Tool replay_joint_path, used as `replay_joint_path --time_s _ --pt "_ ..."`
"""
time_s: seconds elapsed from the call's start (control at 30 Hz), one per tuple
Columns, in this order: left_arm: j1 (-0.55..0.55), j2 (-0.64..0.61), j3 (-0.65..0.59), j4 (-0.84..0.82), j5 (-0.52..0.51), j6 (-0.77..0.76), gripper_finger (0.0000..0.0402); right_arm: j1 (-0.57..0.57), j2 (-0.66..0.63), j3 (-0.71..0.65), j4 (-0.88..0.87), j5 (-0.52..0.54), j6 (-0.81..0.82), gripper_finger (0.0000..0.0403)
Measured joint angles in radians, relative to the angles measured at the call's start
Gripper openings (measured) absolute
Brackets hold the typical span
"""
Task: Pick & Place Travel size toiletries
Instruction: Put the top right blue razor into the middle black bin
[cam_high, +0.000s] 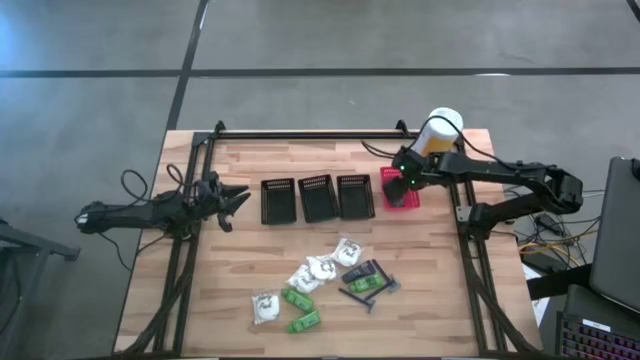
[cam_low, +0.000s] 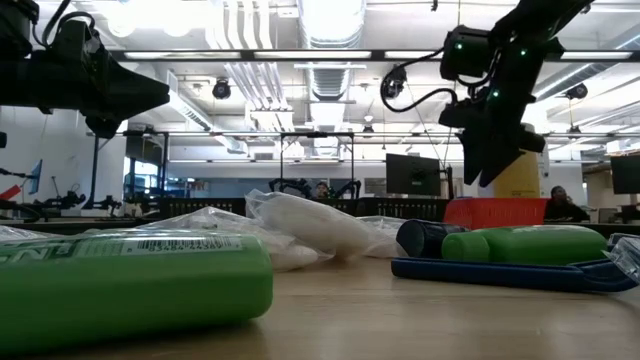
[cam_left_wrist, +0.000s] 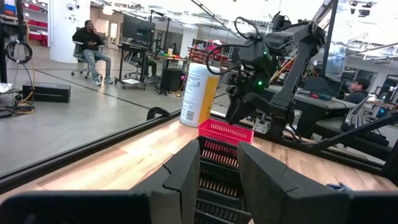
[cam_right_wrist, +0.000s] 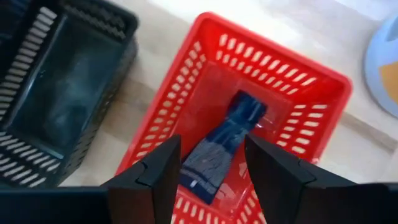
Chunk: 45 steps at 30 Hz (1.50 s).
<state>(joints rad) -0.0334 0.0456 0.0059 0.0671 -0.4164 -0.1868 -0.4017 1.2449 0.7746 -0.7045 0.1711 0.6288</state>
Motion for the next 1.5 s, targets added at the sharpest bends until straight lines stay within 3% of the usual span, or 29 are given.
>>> replay_joint_path --time_s 0.27,0.6,0.93,1.17,1.5 --pt "0.0 0.0 0.0 0.0 0.0 0.0 0.0115 0.114 0.0 0.001 -0.024 -0.063 0.023 0.0158" --pt "0.0 0.0 0.0 0.0 0.0 0.0 0.0115 0.342 0.0 0.001 -0.02 -0.086 0.0 0.0146" --pt "0.0 0.0 0.0 0.0 0.0 0.0 0.0115 0.544 0.0 0.0 -0.016 -0.105 0.208 0.0128" --pt "0.0 0.0 0.0 0.0 0.0 0.0 0.0115 0.621 0.023 -0.002 0.022 -0.101 0.286 0.0151" --pt "0.0 0.001 0.0 0.002 0.0 0.0 0.0115 0.638 0.23 0.003 0.1 -0.159 0.282 0.019"
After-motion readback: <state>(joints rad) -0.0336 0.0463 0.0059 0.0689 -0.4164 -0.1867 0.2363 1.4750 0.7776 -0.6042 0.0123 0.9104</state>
